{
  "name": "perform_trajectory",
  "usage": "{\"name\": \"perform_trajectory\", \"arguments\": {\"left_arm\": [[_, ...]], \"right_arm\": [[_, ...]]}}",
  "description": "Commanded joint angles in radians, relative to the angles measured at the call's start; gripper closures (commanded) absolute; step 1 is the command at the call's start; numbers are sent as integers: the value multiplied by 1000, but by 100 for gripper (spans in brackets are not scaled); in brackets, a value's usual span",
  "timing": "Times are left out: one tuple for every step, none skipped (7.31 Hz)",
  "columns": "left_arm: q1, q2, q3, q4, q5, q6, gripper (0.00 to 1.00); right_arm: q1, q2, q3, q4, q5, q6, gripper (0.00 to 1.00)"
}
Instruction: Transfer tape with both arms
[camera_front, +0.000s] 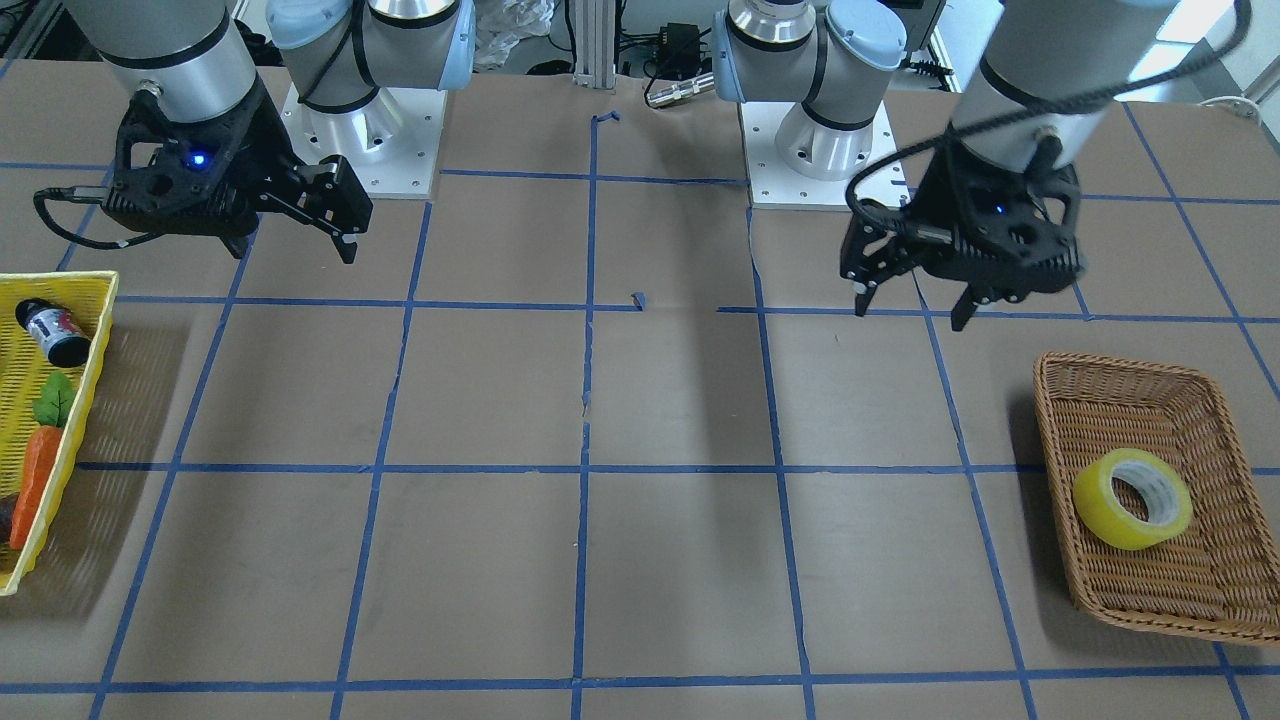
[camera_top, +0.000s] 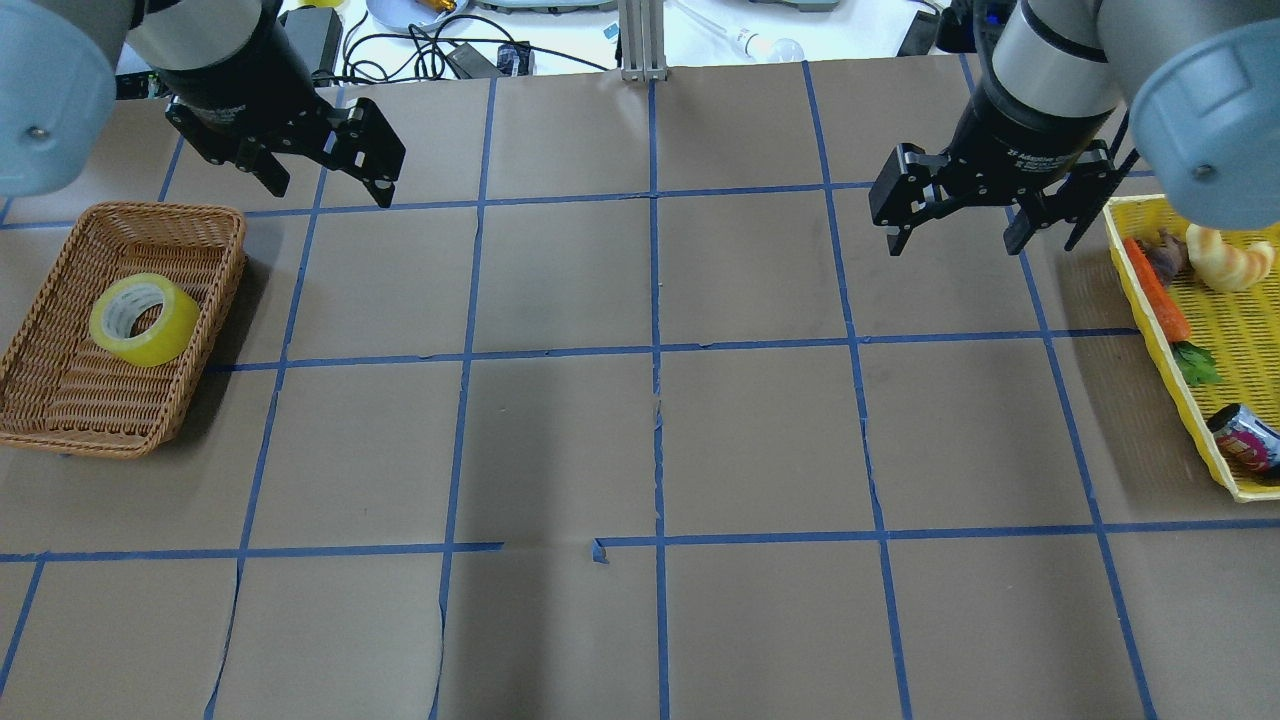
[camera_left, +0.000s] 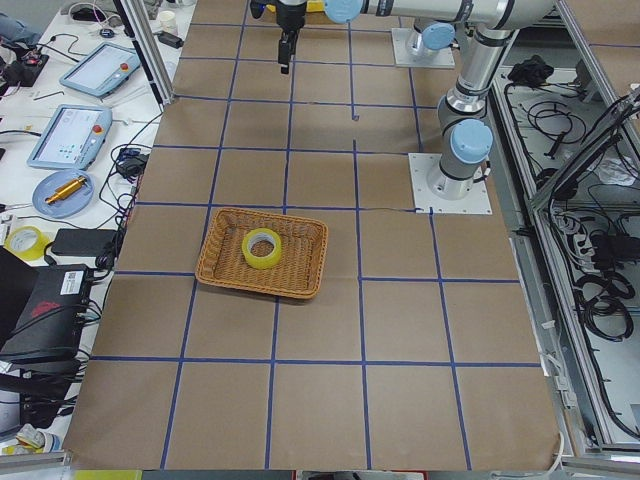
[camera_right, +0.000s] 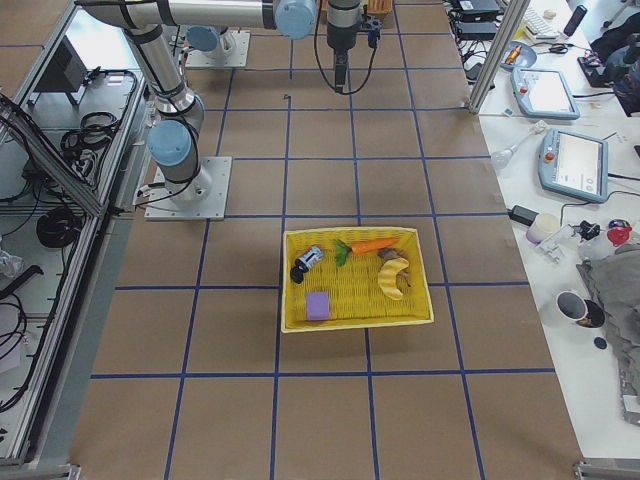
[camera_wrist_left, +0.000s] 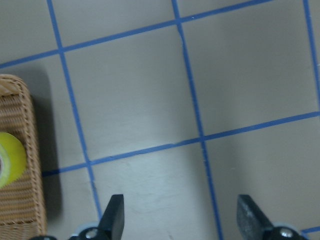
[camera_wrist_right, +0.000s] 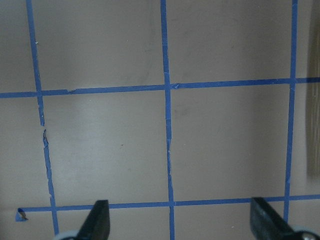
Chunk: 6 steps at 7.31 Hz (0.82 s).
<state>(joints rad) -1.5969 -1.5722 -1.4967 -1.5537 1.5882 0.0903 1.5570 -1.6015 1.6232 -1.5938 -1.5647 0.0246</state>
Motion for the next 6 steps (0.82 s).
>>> {"name": "perform_trajectory", "arguments": {"left_arm": [[-23, 60, -13, -94, 2, -106, 0], [-21, 58, -16, -104, -2, -113, 0], [-21, 55, -14, -97, -5, -113, 0], [-9, 47, -1, -94, -8, -112, 0], [0, 47, 0, -92, -13, -101, 0], [5, 49, 3, -85, -13, -99, 0]], "right_arm": [[0, 0, 0, 0, 0, 1, 0], [0, 0, 0, 0, 0, 0, 0], [0, 0, 0, 0, 0, 0, 0], [0, 0, 0, 0, 0, 1, 0], [0, 0, 0, 0, 0, 1, 0], [0, 0, 0, 0, 0, 0, 0]]}}
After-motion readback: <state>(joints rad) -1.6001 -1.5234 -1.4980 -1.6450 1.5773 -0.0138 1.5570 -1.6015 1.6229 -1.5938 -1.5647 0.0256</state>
